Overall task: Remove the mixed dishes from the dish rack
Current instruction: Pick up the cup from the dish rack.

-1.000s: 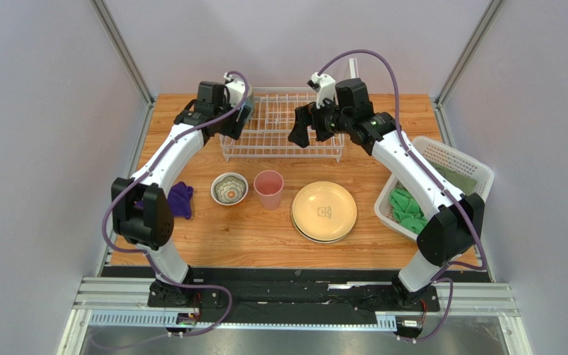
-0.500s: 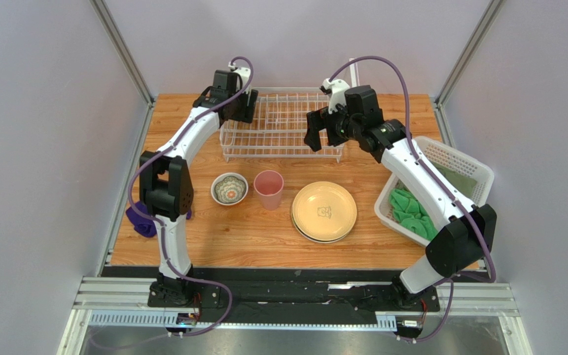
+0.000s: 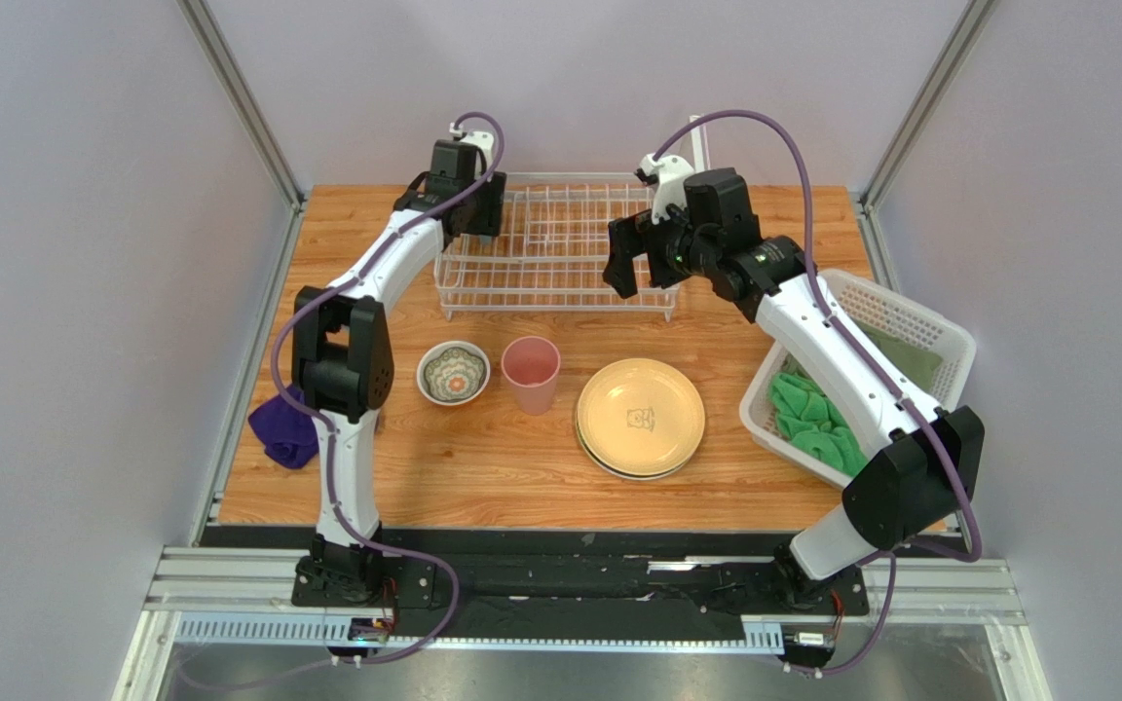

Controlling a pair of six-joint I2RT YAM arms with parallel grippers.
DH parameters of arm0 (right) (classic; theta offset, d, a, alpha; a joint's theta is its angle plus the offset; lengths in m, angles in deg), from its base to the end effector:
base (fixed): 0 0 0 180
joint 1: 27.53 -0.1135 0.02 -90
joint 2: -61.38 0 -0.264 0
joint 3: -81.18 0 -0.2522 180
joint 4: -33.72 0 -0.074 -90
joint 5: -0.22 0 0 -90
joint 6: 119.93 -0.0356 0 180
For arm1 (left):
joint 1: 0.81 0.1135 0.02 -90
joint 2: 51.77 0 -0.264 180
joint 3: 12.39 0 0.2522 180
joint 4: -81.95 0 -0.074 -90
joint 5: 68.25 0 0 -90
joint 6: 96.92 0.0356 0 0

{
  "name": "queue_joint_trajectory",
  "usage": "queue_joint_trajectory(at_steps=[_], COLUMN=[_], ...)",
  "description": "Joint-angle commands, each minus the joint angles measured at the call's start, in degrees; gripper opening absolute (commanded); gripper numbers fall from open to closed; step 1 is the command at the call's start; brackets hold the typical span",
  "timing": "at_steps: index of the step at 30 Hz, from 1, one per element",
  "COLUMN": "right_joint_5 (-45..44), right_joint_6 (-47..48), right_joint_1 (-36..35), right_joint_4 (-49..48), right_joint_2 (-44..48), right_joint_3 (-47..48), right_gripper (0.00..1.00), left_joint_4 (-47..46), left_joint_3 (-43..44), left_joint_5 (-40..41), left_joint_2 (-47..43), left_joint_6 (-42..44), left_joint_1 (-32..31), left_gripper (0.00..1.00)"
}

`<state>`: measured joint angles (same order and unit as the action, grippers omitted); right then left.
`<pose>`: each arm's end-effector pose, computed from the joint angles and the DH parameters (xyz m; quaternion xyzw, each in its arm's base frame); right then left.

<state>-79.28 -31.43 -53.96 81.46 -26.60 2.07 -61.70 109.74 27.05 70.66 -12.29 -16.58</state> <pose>0.3069 0.1598 0.3714 -0.2319 0.8527 0.1900 0.4279 0.4836 -0.1332 0.2697 0.0602 0.8908 -0.0416 0.4484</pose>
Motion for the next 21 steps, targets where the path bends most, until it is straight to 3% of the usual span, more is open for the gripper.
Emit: queue_joint_trajectory(at_steps=[1, 21], right_joint_5=[-0.39, 1.71], right_joint_6=[1.23, 0.79], right_joint_1=[0.59, 1.21], right_joint_4=[-0.84, -0.84], right_joint_2=[1.33, 0.89], right_joint_3=[-0.03, -1.09], right_gripper=[0.99, 0.99], left_joint_4=[-3.34, -4.83], left_joint_3=[2.72, 5.44], left_joint_5=[3.13, 6.56], left_joint_2=[2.10, 7.82], left_joint_6=[-2.89, -4.92], left_joint_1=[-0.14, -0.14], left_gripper=[0.65, 0.49])
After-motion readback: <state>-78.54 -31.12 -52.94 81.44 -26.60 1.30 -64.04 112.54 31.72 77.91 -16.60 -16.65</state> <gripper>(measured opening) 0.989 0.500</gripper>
